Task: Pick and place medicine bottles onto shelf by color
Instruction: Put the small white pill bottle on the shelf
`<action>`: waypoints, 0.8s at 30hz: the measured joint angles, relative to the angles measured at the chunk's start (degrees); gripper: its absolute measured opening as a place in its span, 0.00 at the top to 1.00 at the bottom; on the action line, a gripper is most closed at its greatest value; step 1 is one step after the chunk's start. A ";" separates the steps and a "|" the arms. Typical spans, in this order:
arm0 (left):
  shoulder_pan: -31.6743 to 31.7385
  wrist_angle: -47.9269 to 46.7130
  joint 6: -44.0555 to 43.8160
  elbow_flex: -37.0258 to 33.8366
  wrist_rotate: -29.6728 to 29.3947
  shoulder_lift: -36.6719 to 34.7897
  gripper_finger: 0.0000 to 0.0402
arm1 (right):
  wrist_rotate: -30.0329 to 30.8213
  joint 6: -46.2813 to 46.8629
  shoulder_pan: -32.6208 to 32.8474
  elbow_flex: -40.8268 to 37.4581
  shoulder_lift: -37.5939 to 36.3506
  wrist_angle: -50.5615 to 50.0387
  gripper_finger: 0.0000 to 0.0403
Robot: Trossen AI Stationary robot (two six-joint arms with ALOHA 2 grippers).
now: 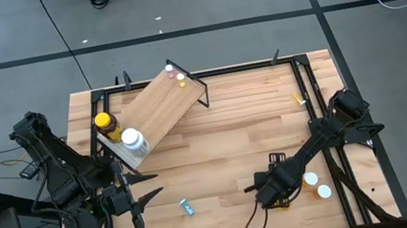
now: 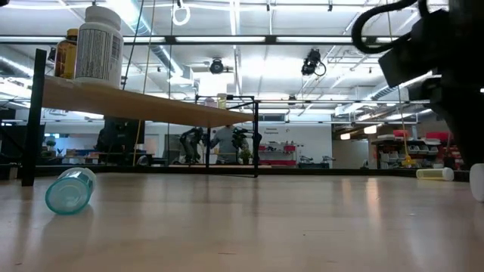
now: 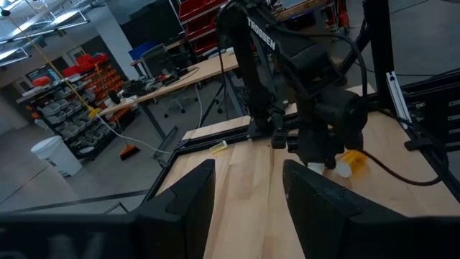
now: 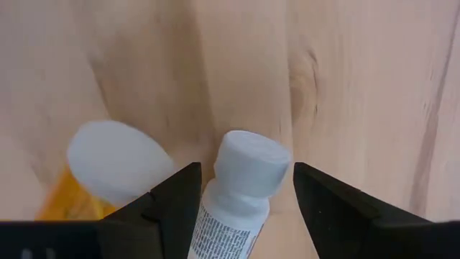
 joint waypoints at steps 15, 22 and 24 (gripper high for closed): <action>0.00 0.01 -0.02 0.00 0.00 0.00 0.57 | -2.34 3.27 -1.95 -5.94 -0.27 3.43 0.47; 0.00 0.02 -0.02 0.00 -0.02 0.00 0.57 | -0.77 1.63 -2.26 -5.24 -0.02 2.82 0.59; 0.00 0.01 -0.02 0.00 0.00 0.00 0.57 | -0.71 1.39 -2.43 -5.22 -0.02 2.70 0.60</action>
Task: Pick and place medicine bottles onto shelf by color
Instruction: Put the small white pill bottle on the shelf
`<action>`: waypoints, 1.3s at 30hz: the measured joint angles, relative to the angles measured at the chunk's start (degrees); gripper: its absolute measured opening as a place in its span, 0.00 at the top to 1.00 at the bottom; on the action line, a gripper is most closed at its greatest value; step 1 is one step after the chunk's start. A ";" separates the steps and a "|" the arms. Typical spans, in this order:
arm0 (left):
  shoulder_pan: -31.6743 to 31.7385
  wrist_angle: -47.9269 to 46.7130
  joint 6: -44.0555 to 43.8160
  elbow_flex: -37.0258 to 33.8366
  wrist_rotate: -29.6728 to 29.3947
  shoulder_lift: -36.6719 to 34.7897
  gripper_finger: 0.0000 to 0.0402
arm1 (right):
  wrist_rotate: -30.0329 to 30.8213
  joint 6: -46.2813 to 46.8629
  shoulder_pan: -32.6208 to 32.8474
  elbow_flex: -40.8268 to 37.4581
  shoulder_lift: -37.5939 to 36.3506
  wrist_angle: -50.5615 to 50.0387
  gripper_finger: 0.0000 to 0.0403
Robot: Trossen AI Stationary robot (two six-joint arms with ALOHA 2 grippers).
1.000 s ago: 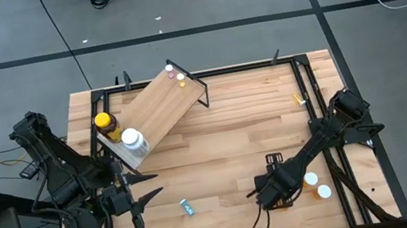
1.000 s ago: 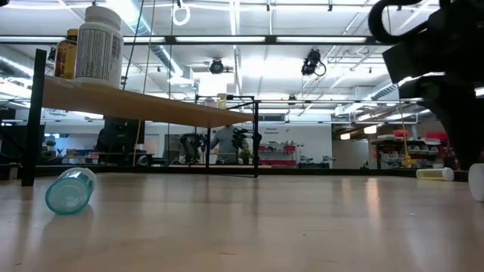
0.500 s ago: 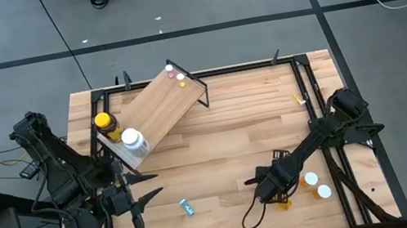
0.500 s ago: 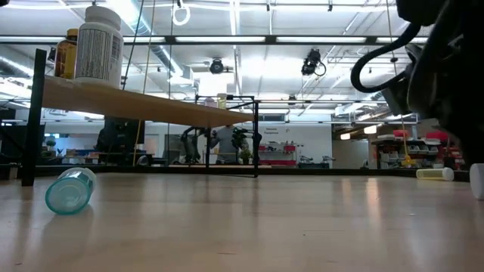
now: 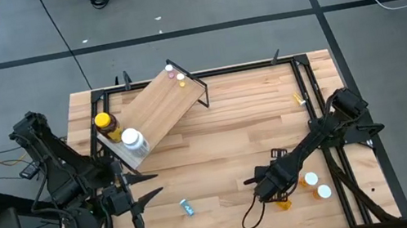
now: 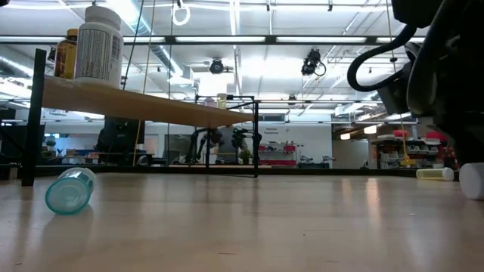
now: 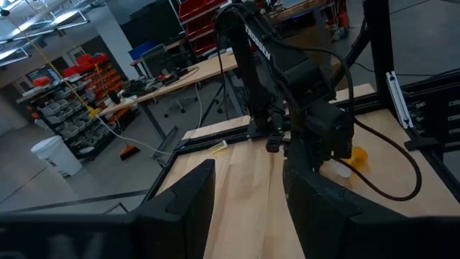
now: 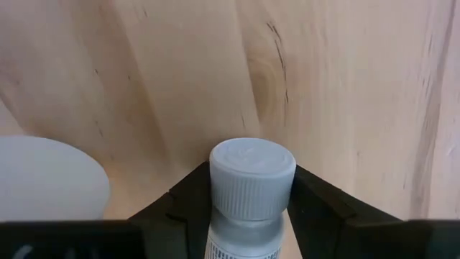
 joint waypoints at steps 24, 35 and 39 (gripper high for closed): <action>0.00 0.01 0.00 0.00 0.00 0.00 0.57 | 33.56 -34.71 -12.80 17.07 0.09 28.72 0.58; -0.91 -0.13 0.01 0.00 0.01 0.00 0.57 | 17.99 -44.17 -25.25 12.06 0.02 63.11 0.58; -1.44 -0.20 0.07 -0.02 0.00 0.00 0.57 | 17.53 -46.24 -27.77 8.76 -0.35 74.00 0.58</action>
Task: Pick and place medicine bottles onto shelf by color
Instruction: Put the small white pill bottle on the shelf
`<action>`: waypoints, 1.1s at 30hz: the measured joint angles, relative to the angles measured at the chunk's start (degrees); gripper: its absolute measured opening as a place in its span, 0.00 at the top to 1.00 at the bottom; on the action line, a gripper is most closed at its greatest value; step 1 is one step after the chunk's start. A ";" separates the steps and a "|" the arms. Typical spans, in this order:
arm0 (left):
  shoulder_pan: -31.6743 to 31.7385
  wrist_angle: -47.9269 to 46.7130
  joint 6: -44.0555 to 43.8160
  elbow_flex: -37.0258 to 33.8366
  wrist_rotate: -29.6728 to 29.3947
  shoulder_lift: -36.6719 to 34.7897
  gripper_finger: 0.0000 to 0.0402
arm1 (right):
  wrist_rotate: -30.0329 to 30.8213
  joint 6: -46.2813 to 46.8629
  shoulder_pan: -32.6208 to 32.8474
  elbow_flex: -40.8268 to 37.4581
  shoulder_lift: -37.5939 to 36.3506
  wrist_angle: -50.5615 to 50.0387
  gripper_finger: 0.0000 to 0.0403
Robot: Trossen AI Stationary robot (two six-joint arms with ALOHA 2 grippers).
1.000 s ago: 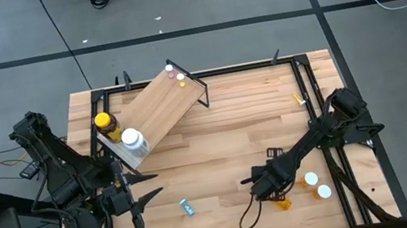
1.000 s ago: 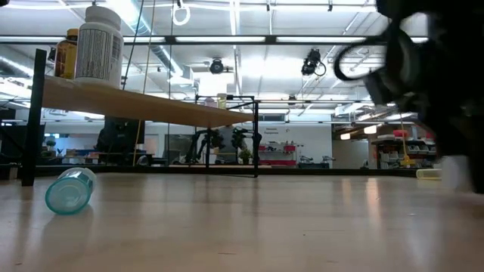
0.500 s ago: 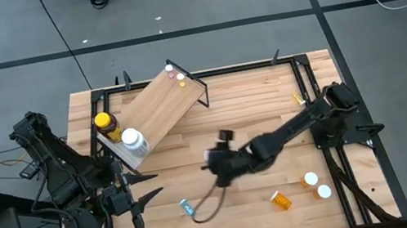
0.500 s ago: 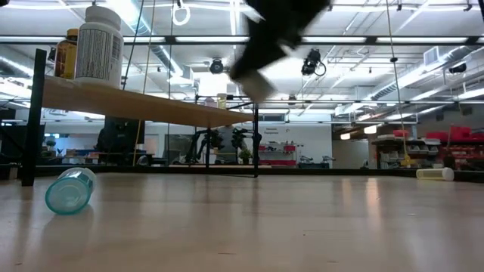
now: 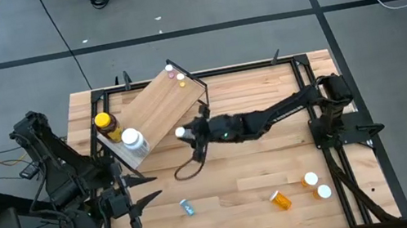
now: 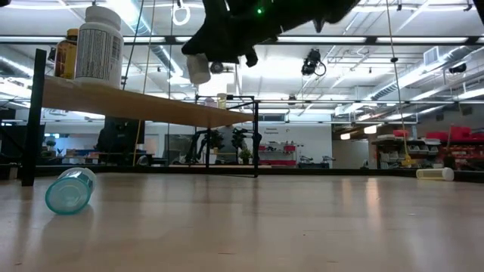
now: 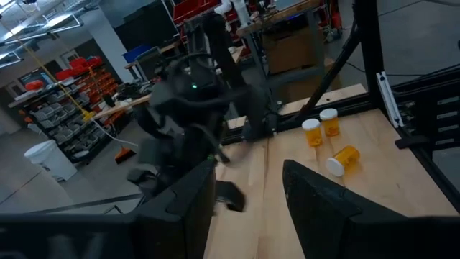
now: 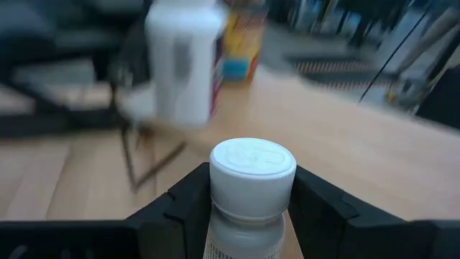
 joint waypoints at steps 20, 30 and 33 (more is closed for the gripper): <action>0.72 -0.09 0.02 0.00 0.00 0.00 0.57 | 1.16 -3.03 -11.57 -22.84 -7.52 34.11 0.58; 1.30 -0.11 0.07 0.00 -0.02 0.00 0.57 | -5.14 -2.93 -17.07 -22.09 -7.09 32.29 0.58; 2.22 0.00 0.00 0.00 -0.04 0.00 0.57 | -6.51 -3.27 -17.52 -21.77 -5.44 33.29 0.58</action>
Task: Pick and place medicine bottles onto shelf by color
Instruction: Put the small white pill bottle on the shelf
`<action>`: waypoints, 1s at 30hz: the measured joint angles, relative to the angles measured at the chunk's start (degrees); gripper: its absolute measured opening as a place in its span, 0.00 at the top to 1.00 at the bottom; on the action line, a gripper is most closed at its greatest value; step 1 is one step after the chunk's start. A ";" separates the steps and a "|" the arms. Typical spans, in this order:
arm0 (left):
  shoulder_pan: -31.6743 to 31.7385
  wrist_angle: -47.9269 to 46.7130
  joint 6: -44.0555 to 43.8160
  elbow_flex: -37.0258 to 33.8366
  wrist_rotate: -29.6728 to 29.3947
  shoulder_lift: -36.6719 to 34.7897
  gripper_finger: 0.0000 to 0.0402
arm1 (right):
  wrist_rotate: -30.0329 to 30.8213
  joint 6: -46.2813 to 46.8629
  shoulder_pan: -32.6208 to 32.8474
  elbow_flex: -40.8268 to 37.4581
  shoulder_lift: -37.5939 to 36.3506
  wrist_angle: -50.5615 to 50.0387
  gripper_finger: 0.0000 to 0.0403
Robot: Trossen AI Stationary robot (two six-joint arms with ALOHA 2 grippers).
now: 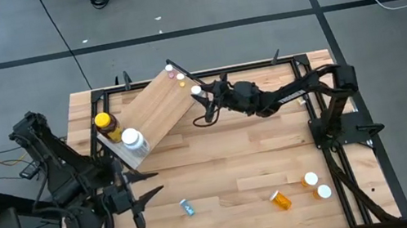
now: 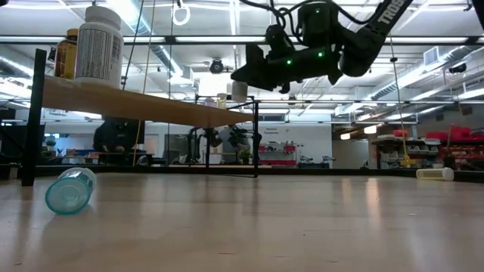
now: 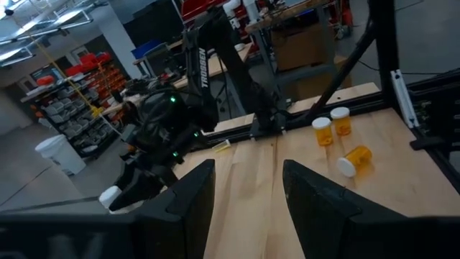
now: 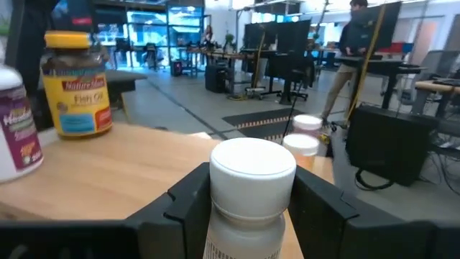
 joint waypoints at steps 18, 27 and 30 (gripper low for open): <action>2.23 -0.16 -1.50 0.00 0.01 0.00 0.57 | -1.59 -2.35 -1.59 2.98 5.02 2.43 0.58; 2.23 -0.16 -1.53 0.00 0.02 0.00 0.57 | -4.17 -0.71 -3.15 2.98 5.02 1.57 0.58; 2.23 -0.16 -1.52 0.00 0.01 0.00 0.57 | -4.30 -0.67 -3.56 2.98 5.02 1.56 0.58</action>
